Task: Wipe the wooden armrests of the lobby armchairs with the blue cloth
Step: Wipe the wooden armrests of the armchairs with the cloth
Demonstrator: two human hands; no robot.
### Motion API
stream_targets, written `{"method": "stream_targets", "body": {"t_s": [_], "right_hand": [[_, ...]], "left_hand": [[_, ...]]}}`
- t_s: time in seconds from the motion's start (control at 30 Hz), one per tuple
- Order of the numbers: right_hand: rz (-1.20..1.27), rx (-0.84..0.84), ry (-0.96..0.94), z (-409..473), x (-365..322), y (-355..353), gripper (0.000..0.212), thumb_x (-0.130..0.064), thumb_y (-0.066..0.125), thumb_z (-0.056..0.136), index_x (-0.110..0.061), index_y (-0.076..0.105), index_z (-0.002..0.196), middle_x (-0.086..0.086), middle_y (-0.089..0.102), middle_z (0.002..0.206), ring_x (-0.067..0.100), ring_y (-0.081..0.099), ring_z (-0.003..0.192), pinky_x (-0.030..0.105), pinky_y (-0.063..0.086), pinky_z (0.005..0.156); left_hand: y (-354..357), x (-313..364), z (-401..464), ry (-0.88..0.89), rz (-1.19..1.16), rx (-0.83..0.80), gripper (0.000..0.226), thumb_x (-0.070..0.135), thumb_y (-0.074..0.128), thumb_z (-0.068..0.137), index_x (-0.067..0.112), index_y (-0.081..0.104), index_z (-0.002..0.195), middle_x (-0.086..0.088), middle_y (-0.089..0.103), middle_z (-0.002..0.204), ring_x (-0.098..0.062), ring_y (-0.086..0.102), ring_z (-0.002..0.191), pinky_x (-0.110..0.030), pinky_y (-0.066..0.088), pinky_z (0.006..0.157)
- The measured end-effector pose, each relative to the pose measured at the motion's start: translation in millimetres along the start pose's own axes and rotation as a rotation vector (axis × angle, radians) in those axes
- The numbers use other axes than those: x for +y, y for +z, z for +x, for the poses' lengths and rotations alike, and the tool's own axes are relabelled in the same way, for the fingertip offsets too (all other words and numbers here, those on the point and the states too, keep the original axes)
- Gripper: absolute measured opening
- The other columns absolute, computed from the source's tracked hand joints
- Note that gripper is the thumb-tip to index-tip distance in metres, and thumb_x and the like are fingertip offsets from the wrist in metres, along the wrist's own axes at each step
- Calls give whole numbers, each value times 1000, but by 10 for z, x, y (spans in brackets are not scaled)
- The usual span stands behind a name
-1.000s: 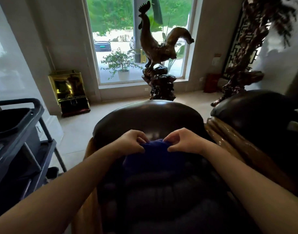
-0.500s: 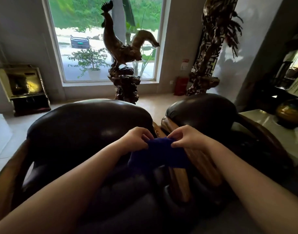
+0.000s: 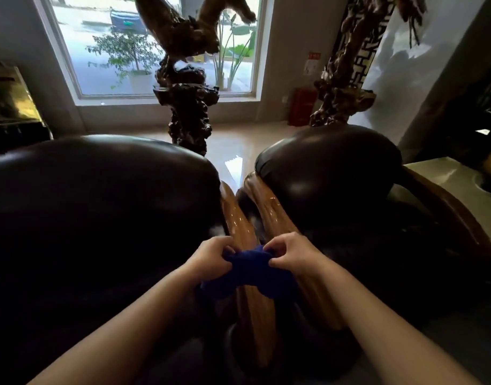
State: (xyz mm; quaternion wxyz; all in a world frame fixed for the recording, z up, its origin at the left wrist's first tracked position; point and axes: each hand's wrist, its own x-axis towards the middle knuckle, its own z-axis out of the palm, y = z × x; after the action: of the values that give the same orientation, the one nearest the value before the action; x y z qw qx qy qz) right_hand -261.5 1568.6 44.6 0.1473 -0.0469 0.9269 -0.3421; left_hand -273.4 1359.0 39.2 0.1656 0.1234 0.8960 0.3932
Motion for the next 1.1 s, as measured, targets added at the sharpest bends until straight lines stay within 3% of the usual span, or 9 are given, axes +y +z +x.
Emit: {"method": "stream_targets", "body": {"t_s": [0.13,0.3,0.43,0.67,0.83,0.93,1.03,1.1], "right_hand": [[46,-121,38,351,713,167,31,-18,70,75,-31,64,102,-16,63,91,0,60,87,18,47,75],[17,-210,6,743,1279,148,30,-20,71,75,-33,64,100,-22,56,86,-5,55,82,10,40,63],[1,-256,-68,1190,1432,-6,32,-20,70,76,-30,63,105,-18,58,91,0,58,87,13,44,66],[-5,-260,-176,2021,1396,-250,35,-16,70,77,-22,62,111,-15,58,94,2,58,87,13,45,69],[-16,-241,-208,2504,1357,-398,33,-16,68,79,-23,61,110,-14,60,96,5,59,92,23,50,78],[-31,-159,-224,2751,1406,-372,33,-16,67,79,-24,61,111,-17,58,93,1,58,87,18,47,74],[-40,-129,-216,2921,1630,-127,37,-16,66,80,-27,58,113,-10,58,106,2,55,94,19,43,79],[-50,-154,-177,2968,1863,171,38,-18,66,80,-30,56,114,-9,56,113,3,53,98,19,42,81]], "left_hand": [[542,-168,410,-111,-6,-39,32,-2,56,70,23,62,88,8,62,86,-3,59,76,-10,45,56],[1030,-256,767,-249,-44,-12,31,-2,56,73,19,64,96,1,66,97,-10,63,87,-17,54,70],[1099,-287,1140,-318,-78,31,31,-4,57,73,22,62,91,0,66,97,-12,63,88,-17,51,68],[759,-367,1830,-299,-71,129,30,-3,59,73,22,62,90,0,66,96,-9,61,84,-13,47,61],[506,-457,2279,-260,-127,132,30,-2,61,76,16,61,100,-4,65,104,-16,63,97,-30,56,81],[480,-577,2520,-203,-114,166,31,-2,60,76,17,61,100,-6,67,103,-18,64,95,-29,55,79],[659,-820,2689,-187,-56,213,30,-2,59,75,19,61,97,-3,64,102,-16,62,96,-23,51,76],[855,-1055,2764,-196,-5,172,29,1,60,75,18,62,98,-3,61,105,-17,60,100,-24,49,82]]}}
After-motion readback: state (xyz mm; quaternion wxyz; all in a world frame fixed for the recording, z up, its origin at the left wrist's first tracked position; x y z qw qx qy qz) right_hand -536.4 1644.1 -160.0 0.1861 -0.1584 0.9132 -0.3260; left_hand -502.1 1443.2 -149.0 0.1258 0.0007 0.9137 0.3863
